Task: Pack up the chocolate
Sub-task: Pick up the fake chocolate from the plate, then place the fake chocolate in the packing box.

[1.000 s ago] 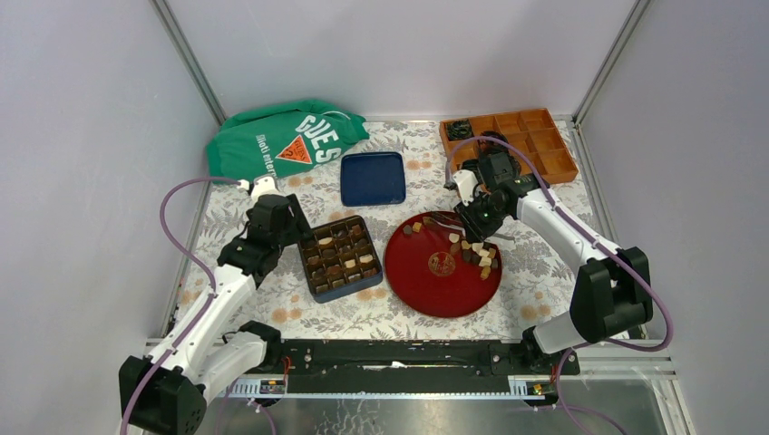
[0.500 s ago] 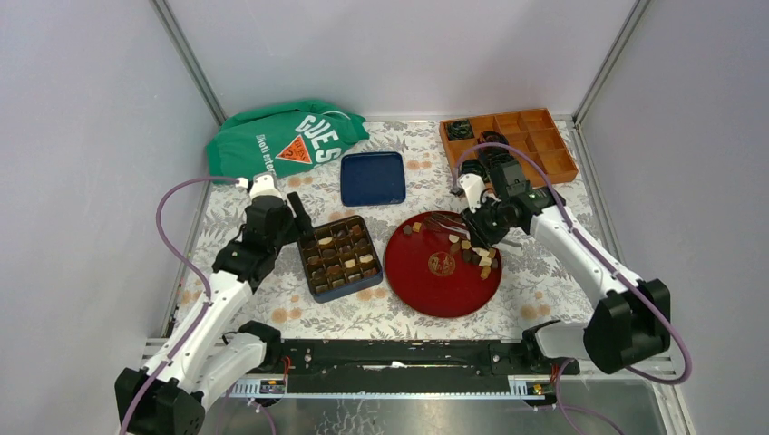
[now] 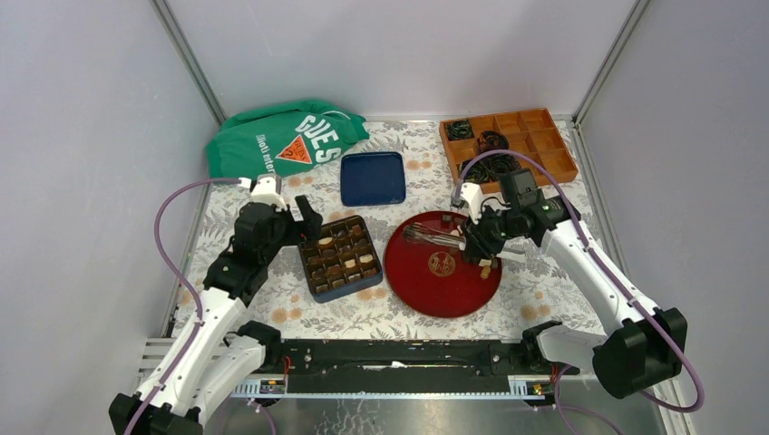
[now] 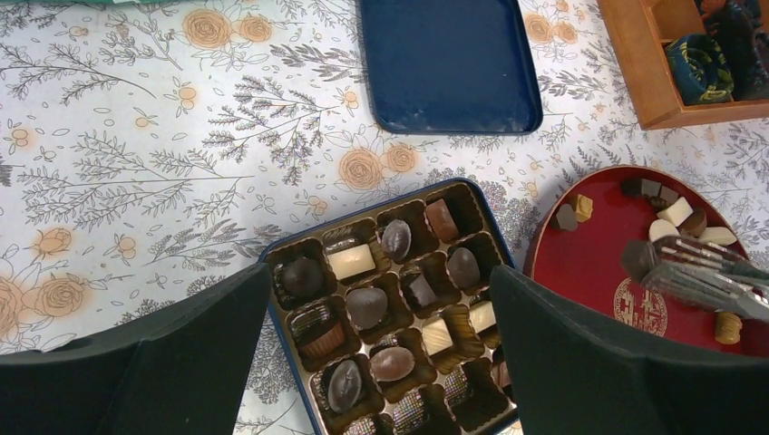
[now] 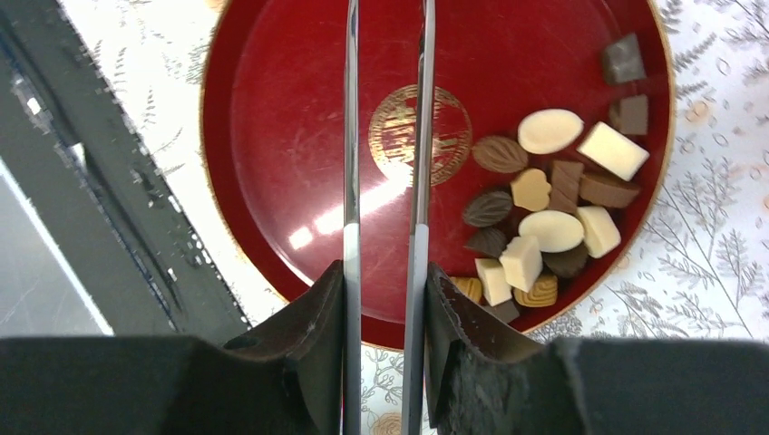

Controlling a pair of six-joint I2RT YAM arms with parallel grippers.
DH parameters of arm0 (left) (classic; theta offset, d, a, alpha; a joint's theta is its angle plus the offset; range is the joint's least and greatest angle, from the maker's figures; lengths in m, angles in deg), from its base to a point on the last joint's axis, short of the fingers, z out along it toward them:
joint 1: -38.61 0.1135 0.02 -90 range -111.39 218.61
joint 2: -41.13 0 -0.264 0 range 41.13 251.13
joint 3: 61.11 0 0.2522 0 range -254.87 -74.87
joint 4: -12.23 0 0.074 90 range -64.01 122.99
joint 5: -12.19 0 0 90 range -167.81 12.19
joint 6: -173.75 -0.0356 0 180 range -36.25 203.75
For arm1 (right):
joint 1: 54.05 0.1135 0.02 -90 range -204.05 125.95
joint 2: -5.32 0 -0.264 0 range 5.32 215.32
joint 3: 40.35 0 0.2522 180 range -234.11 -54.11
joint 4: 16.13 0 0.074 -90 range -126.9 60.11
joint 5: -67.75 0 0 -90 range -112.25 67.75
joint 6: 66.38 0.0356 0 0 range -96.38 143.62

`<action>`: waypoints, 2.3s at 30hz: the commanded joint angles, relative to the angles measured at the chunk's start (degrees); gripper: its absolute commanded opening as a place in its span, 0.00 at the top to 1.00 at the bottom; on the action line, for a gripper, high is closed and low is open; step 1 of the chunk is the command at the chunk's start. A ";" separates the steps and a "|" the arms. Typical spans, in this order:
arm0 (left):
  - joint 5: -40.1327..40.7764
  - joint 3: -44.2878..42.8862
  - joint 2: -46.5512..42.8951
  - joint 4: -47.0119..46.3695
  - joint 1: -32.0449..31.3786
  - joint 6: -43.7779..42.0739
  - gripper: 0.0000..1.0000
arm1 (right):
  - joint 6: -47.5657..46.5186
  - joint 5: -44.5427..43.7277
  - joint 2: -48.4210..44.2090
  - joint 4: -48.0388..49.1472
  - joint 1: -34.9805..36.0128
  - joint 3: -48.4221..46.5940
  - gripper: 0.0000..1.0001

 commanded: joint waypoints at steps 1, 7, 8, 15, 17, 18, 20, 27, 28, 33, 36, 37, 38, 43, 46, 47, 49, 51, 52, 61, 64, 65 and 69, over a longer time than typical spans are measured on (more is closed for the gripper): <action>-0.47 0.23 0.44 -1.92 -0.27 -0.28 0.01 | -6.99 8.41 -0.85 -2.65 1.09 -4.62 0.97; 1.37 0.19 3.25 3.45 -0.12 5.73 0.01 | -9.38 8.54 1.14 -3.17 6.07 -7.90 0.97; 2.74 0.47 3.61 4.21 -0.14 7.14 0.01 | -9.48 8.45 1.49 -2.99 7.19 -8.29 0.98; 12.12 -0.03 6.86 6.92 -0.04 13.35 0.22 | -10.91 5.42 7.18 -4.18 14.97 -13.34 0.98; 11.50 -0.12 8.59 7.08 -0.02 13.81 0.30 | -11.45 4.81 9.12 -4.62 16.38 -14.88 0.98; 11.48 -0.18 9.72 7.29 -0.02 14.15 0.35 | -11.59 4.71 9.95 -4.64 17.07 -15.65 0.98; 11.61 -0.44 11.53 7.80 -0.02 14.61 0.43 | -11.75 4.74 11.39 -4.87 18.06 -16.91 0.98; 14.77 -2.83 19.33 9.36 0.24 15.97 0.49 | -11.63 5.35 13.07 -4.79 19.22 -18.20 0.98; 15.15 -3.32 20.83 9.65 0.37 15.84 0.52 | -11.62 5.38 13.15 -4.69 19.17 -18.20 0.98; 14.94 -5.59 27.56 10.53 1.32 14.65 0.64 | -11.44 5.51 13.25 -3.98 19.29 -17.59 0.98; 14.44 -5.89 29.27 10.43 1.79 14.35 0.64 | -11.52 5.57 13.12 -3.75 19.31 -17.37 0.98; 14.25 -5.94 29.61 10.32 2.01 14.15 0.64 | -11.46 5.65 13.07 -3.80 19.31 -17.37 0.98; 14.03 -5.92 29.83 10.21 2.15 14.04 0.65 | -11.46 5.74 13.03 -3.79 19.34 -17.37 0.98; 12.20 -5.92 31.53 9.68 2.66 13.25 0.71 | -11.44 5.97 12.85 -3.96 19.35 -17.63 0.98; 10.29 -6.10 32.11 9.54 2.83 12.68 0.80 | -11.36 6.05 12.85 -4.05 19.34 -17.63 0.98; 9.96 -6.14 32.11 9.56 2.88 12.55 0.83 | -11.36 6.09 12.85 -4.13 19.35 -17.70 0.98; 9.80 -6.16 31.99 9.52 3.06 12.18 0.93 | -11.36 6.10 12.85 -4.40 19.43 -17.84 0.98; 9.96 -6.23 31.32 9.52 3.15 11.68 0.97 | -11.42 6.21 12.79 -4.64 19.43 -18.09 0.98; 10.09 -6.31 30.84 9.48 3.15 11.31 0.99 | -11.48 6.37 12.72 -4.95 19.49 -18.26 0.98; 16.80 -6.16 21.17 8.29 0.29 9.54 1.00 | -13.27 6.44 11.27 -8.80 19.73 -22.61 0.98; 18.51 -5.25 16.34 6.47 -1.81 8.88 1.00 | -14.34 5.73 10.77 -9.29 20.50 -23.29 0.98; 18.88 -4.85 14.70 5.57 -2.38 8.55 1.00 | -14.53 5.56 10.63 -9.25 20.83 -23.38 0.98; 19.50 -3.13 9.33 2.61 -3.78 7.15 1.00 | -14.95 4.79 10.74 -9.22 22.23 -24.16 0.98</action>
